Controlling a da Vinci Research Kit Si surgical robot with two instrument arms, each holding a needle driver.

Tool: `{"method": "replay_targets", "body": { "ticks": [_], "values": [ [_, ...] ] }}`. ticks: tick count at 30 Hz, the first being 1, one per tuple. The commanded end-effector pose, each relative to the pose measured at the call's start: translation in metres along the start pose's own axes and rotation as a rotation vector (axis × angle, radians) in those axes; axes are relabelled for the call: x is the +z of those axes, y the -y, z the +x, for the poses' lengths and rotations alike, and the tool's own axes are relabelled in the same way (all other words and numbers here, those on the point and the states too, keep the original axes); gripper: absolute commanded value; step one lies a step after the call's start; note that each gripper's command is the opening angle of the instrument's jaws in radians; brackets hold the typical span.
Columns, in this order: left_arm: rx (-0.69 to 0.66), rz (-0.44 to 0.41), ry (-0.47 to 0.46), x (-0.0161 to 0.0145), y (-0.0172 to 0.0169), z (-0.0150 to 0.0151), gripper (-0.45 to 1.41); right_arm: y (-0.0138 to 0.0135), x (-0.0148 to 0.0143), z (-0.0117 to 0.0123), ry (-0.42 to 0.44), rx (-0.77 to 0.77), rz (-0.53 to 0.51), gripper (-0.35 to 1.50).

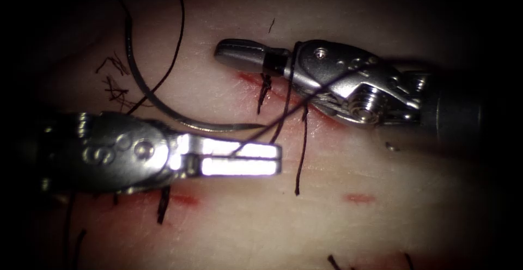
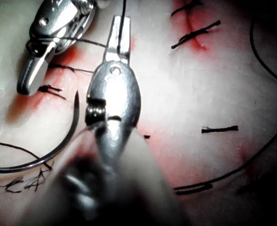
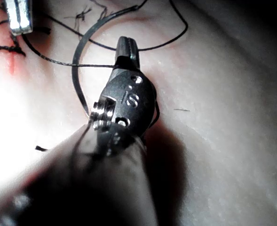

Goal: Wound Closure

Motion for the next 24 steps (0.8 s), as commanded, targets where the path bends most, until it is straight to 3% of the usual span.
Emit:
{"method": "replay_targets", "body": {
  "ticks": [1, 4, 5, 8, 9, 13, 16, 17, 20, 24],
  "values": [
    [0.004, 0.009, 0.005, 0.0004, 0.0004, -0.0012, -0.45, -0.0004, 0.0004, 0.0005, -0.035, 0.02, 0.028, -0.35],
    [0.004, 0.022, 0.012, 0.0001, 0.0009, -0.002, -0.45, -0.0005, -0.0001, 0.0009, -0.078, 0.052, 0.061, -0.35],
    [0.004, 0.035, 0.02, -0.0002, 0.0016, -0.0028, -0.45, -0.0006, -0.0008, 0.0011, -0.123, 0.096, 0.11, -0.35],
    [-0.004, 0.048, 0.022, -0.0003, 0.0022, -0.0035, -0.45, -0.0007, -0.0013, 0.0011, -0.155, 0.145, 0.17, -0.35],
    [-0.005, 0.065, 0.006, -0.0002, 0.0029, -0.0041, -0.45, -0.0007, -0.0021, 0.0011, -0.168, 0.22, 0.233, -0.35],
    [-0.002, 0.101, -0.035, 0.0006, 0.0041, -0.0046, -0.45, -0.0006, -0.0033, 0.0012, -0.216, 0.239, 0.344, -0.35],
    [-0.003, 0.114, -0.051, 0.0011, 0.0046, -0.0046, -0.45, -0.0004, -0.0036, 0.0012, -0.219, 0.245, 0.406, -0.35],
    [-0.003, 0.123, -0.052, 0.0016, 0.0055, -0.0048, -0.45, -0.0001, -0.004, 0.0012, -0.222, 0.243, 0.487, -0.35],
    [-0.003, 0.127, -0.051, 0.0018, 0.0063, -0.0051, -0.45, 0.0003, -0.0043, 0.0013, -0.228, 0.216, 0.532, -0.35],
    [-0.006, 0.135, -0.056, 0.0018, 0.0082, -0.0058, -0.45, 0.0013, -0.0051, 0.0013, -0.148, 0.143, 0.641, -0.35]
  ]
}}
